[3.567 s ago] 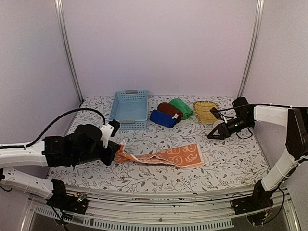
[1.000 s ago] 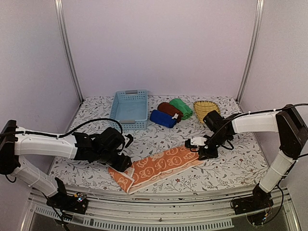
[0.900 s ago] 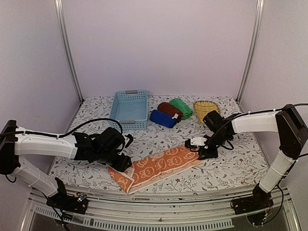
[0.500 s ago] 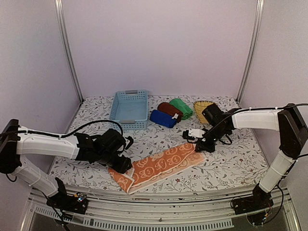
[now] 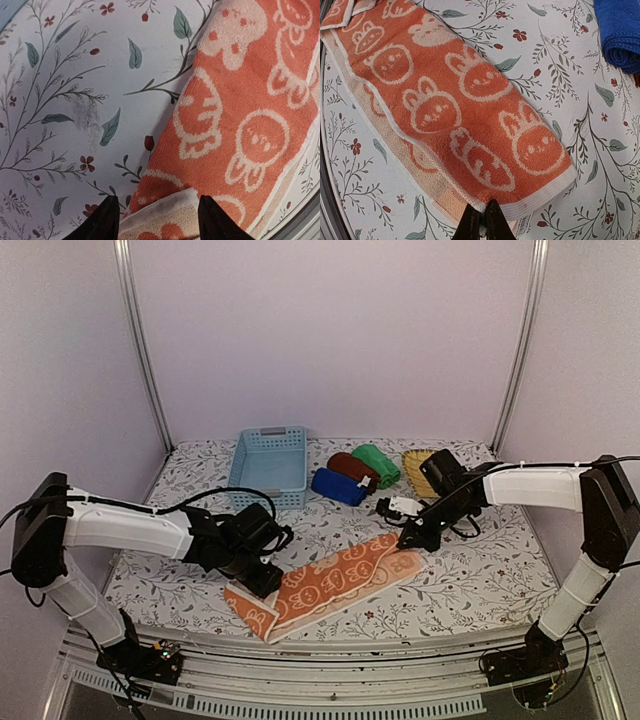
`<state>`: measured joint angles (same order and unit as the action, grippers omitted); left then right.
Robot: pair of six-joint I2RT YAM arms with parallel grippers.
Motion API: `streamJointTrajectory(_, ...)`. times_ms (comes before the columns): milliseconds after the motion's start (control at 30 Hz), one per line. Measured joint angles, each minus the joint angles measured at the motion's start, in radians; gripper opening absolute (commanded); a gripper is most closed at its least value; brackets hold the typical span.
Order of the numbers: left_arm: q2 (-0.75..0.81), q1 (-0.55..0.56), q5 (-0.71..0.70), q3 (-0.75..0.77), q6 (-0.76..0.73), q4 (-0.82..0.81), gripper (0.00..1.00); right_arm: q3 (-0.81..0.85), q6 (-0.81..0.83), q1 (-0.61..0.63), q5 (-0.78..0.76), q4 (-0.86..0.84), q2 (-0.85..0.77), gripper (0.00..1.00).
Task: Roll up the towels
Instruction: Pick up the towel from the center of the board.
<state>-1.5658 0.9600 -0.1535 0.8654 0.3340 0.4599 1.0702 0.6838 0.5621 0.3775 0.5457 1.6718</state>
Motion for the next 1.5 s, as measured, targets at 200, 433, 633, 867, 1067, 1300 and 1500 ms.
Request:
streamJointTrajectory(200,-0.048,0.002,0.039,0.054,-0.080,0.027,0.47,0.000,-0.018,0.000,0.003,-0.017,0.000,0.07)
streamJointTrajectory(433,-0.104,0.017,0.094,0.085,-0.138,0.046,0.43,-0.001,-0.021,0.000,0.006,-0.024,0.000,0.07)
streamJointTrajectory(633,-0.158,0.025,0.068,0.103,-0.170,0.068,0.33,-0.008,-0.023,0.000,0.010,-0.031,0.002,0.07)
streamJointTrajectory(867,-0.172,0.028,0.046,0.129,-0.191,0.088,0.10,-0.011,-0.023,0.000,0.011,-0.035,0.003,0.08)
streamJointTrajectory(1067,-0.134,0.028,-0.006,0.132,-0.193,0.115,0.00,-0.011,-0.023,0.000,0.011,-0.038,0.003,0.08)
streamJointTrajectory(1300,0.012,0.009,-0.064,0.131,-0.192,0.135,0.00,-0.011,-0.034,0.000,0.010,-0.038,0.003,0.06)
streamJointTrajectory(1500,0.192,-0.064,-0.166,0.116,-0.176,0.145,0.00,0.034,-0.047,-0.043,0.032,0.001,0.003,0.06)
